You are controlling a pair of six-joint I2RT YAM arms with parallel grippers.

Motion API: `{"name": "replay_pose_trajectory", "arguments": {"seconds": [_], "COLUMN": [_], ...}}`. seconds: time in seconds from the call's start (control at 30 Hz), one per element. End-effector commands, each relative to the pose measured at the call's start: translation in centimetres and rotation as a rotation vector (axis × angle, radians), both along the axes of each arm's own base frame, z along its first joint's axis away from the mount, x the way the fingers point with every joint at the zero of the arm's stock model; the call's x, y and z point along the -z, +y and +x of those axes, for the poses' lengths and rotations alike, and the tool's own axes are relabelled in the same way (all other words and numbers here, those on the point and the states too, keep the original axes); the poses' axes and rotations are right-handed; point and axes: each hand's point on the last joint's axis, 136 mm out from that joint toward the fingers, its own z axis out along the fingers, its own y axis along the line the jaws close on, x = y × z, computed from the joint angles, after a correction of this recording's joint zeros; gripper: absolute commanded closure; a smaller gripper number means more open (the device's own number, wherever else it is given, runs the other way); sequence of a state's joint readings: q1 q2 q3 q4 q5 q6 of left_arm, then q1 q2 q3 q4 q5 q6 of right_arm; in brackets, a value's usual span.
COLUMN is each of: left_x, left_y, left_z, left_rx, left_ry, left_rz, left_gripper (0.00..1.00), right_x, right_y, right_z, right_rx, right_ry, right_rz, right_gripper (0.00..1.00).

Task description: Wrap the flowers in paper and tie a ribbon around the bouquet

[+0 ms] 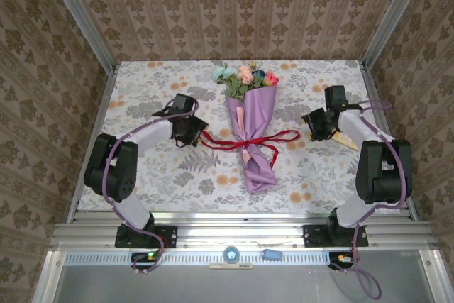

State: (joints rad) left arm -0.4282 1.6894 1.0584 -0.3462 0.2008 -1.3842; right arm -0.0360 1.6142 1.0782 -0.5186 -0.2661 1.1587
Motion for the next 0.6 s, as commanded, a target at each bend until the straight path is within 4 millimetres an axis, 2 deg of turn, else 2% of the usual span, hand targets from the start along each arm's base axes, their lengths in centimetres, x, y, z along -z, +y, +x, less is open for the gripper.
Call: {"name": "replay_pose_trajectory", "arguments": {"seconds": [0.0,0.03,0.07,0.1,0.13,0.17,0.23,0.3,0.37,0.43,0.5,0.57], "left_x": [-3.9,-4.8,-5.8,-6.8,-8.0,-9.3,-11.8,-14.1,-16.1,-16.3,-15.8,-14.7], "left_y": [0.4,0.4,0.4,0.5,0.7,0.7,1.2,1.7,2.6,4.3,6.4,10.0], "left_z": [0.4,0.5,0.6,0.7,0.8,0.9,1.0,0.9,0.1,-1.3,-2.9,-5.0], "left_rx": [0.057,0.071,0.089,0.104,0.122,0.143,0.168,0.221,0.26,0.266,0.258,0.214], "left_ry": [-0.08,-0.099,-0.126,-0.154,-0.192,-0.243,-0.348,-0.466,-0.58,-0.598,-0.576,-0.509], "left_rz": [0.041,0.048,0.054,0.062,0.071,0.073,0.088,0.122,0.174,0.228,0.298,0.452], "left_gripper": [0.43,0.4,0.38,0.34,0.07,0.0,0.0,0.0,0.0,0.0,0.0,0.0], "right_x": [-3.7,-4.7,-5.8,-6.5,-7.6,-8.6,-10.7,-12.9,-14.1,-14.0,-13.1,-12.0], "right_y": [-0.6,-0.7,-0.9,-1.1,-1.4,-1.8,-2.6,-3.8,-5.1,-6.6,-7.8,-9.2], "right_z": [-0.4,-0.3,-0.2,-0.2,-0.1,-0.1,-0.3,-1.2,-2.6,-4.6,-6.3,-8.0], "right_rx": [-0.084,-0.097,-0.106,-0.117,-0.132,-0.151,-0.178,-0.194,-0.218,-0.216,-0.209,-0.164], "right_ry": [-0.044,-0.067,-0.087,-0.1,-0.126,-0.156,-0.221,-0.293,-0.328,-0.286,-0.24,-0.177], "right_rz": [-0.145,-0.165,-0.188,-0.207,-0.235,-0.272,-0.354,-0.461,-0.575,-0.678,-0.753,-0.832], "right_gripper": [0.45,0.41,0.19,0.13,0.01,0.0,0.0,0.0,0.0,0.0,0.0,0.0]}}
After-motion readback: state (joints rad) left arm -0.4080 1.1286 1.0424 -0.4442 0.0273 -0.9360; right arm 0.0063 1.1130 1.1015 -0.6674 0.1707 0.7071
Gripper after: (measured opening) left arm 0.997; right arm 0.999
